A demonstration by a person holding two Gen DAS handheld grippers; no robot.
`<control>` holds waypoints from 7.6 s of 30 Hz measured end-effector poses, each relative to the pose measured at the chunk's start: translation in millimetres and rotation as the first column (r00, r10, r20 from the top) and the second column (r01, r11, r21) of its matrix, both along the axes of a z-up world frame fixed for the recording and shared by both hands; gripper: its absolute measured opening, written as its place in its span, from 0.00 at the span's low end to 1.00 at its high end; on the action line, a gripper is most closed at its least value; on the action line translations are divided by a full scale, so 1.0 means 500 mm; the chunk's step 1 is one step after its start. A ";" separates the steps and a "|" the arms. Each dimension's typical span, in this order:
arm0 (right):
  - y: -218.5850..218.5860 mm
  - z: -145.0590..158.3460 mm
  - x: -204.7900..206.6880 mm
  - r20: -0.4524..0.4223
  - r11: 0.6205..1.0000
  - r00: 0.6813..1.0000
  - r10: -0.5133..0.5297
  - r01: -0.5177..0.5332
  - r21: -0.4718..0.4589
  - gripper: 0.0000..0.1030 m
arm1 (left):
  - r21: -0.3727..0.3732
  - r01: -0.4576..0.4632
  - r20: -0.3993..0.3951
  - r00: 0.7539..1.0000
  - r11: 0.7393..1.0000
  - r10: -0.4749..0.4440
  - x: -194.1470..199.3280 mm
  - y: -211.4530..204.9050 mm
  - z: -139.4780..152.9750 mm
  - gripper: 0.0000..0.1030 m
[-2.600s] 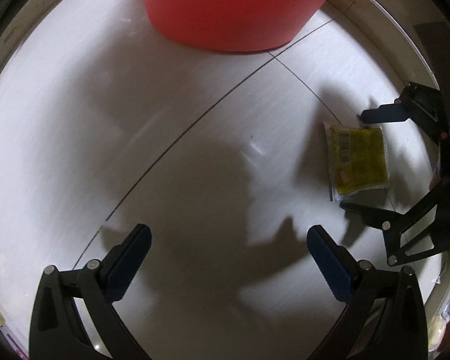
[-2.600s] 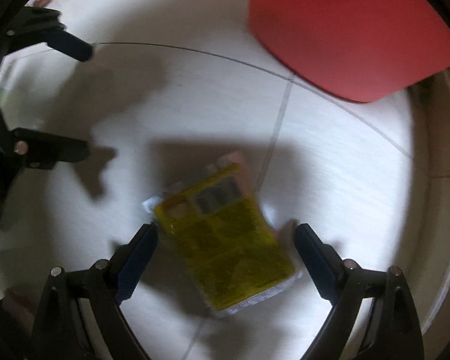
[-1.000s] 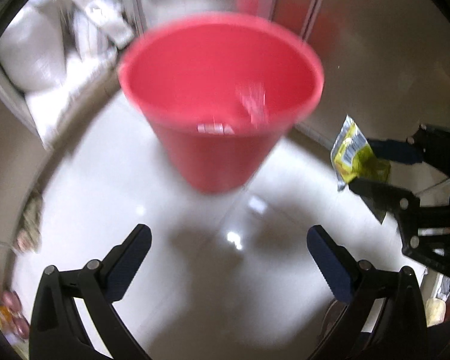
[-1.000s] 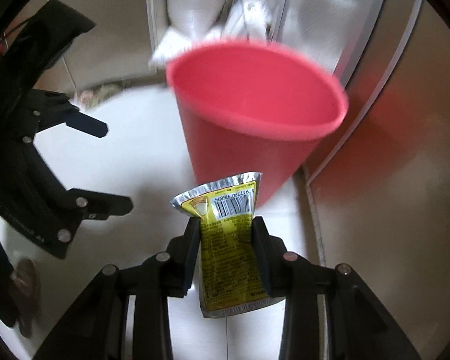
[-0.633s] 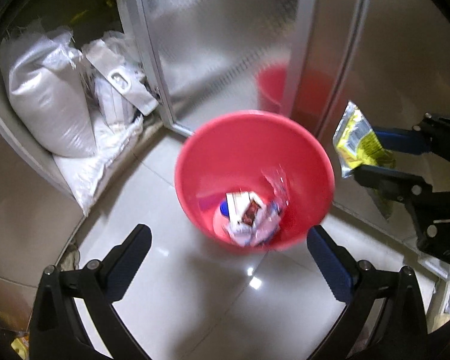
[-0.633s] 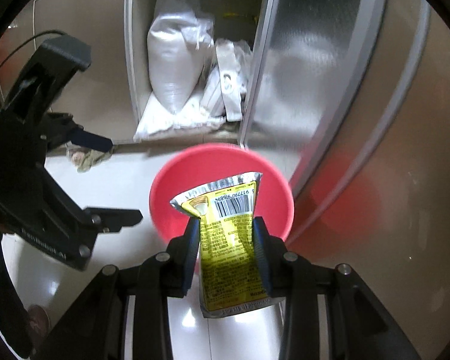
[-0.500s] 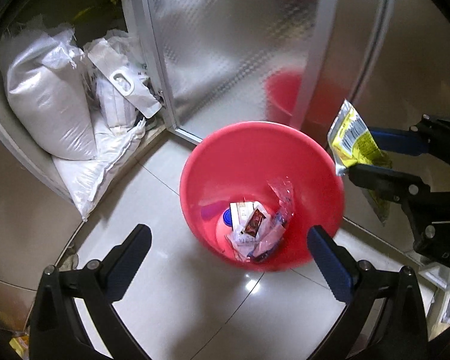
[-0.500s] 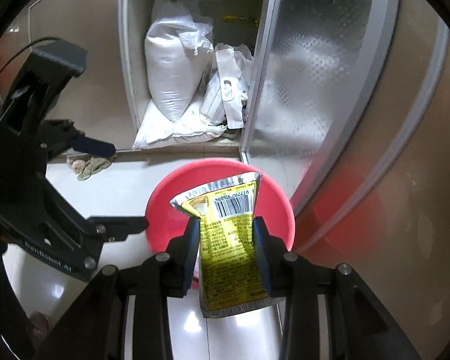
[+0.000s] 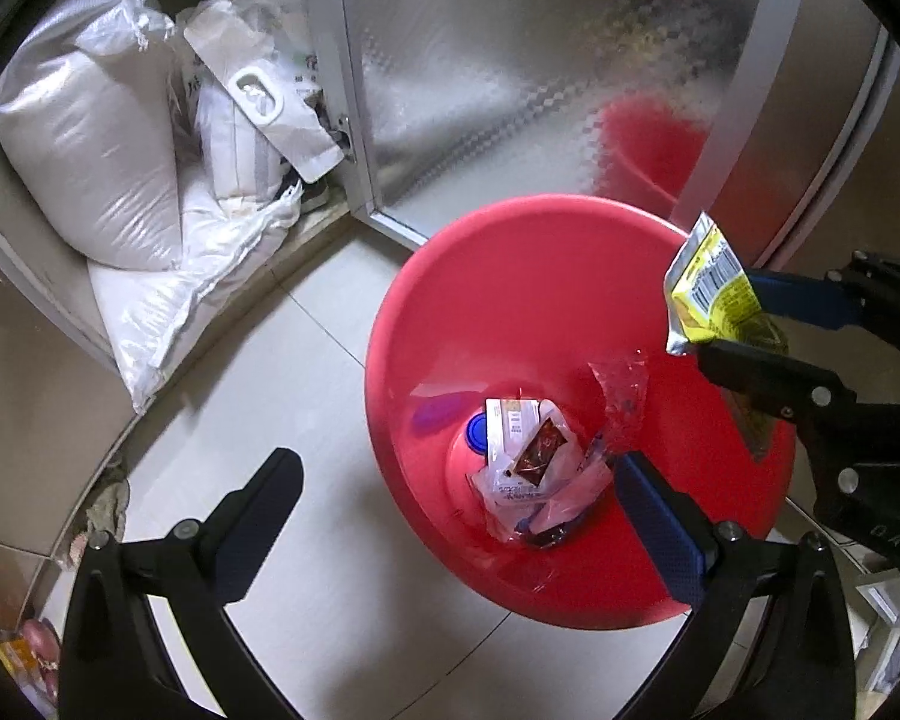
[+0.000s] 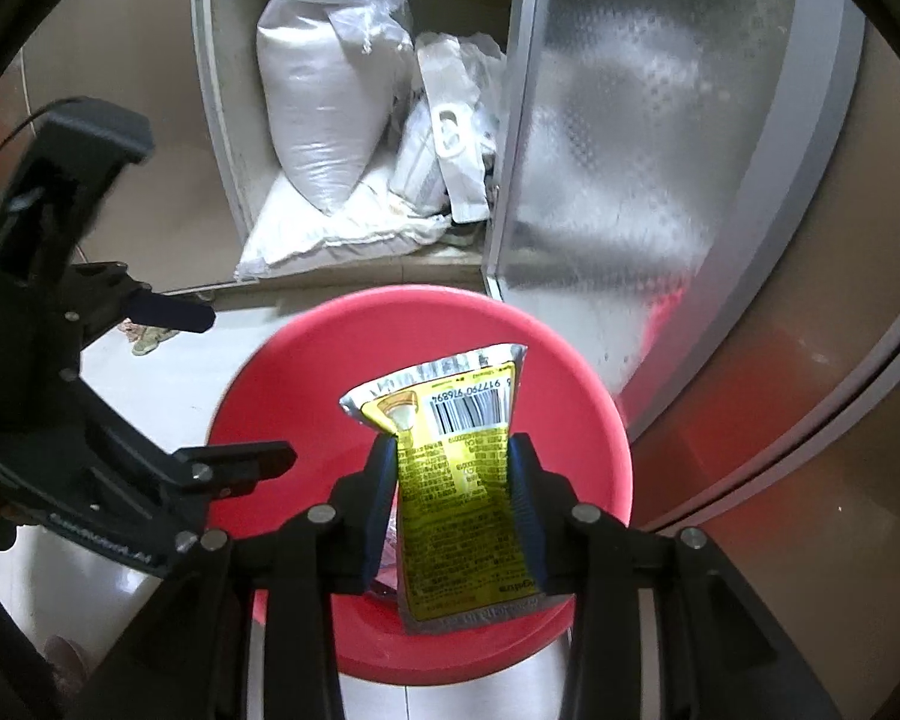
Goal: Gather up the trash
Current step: 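Open the right tool to drop the yellow packet into the bucket, then raise both tools up to the items on the kitchen counter, then grasp the yellow scrub brush with the left tool, then grasp the white-and-green medicine box with the right tool while the left tool holds the brush, then carry the brush and medicine box down toward the red bucket with both tools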
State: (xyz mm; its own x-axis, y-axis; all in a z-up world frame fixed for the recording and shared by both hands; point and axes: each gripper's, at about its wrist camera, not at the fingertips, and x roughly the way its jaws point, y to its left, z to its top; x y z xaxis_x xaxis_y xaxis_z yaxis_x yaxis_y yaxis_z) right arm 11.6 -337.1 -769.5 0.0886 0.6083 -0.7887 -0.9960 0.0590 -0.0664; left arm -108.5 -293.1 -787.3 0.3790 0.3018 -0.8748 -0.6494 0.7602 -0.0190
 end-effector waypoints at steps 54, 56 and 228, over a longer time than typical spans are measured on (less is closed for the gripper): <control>-0.131 1.464 -0.156 0.077 0.845 0.848 -0.525 0.508 0.169 1.00 | 0.110 0.137 0.166 0.974 0.984 -0.154 -0.116 0.001 1.492 1.00; -0.118 1.480 -0.131 0.079 0.836 0.840 -0.538 0.519 0.176 1.00 | 0.115 0.136 0.182 0.971 0.984 -0.156 -0.081 0.018 1.515 1.00; 0.310 1.272 0.434 -0.379 0.091 -0.015 -0.925 0.961 -0.261 0.58 | 0.040 0.584 0.022 0.811 0.811 -0.585 0.635 0.584 1.396 0.36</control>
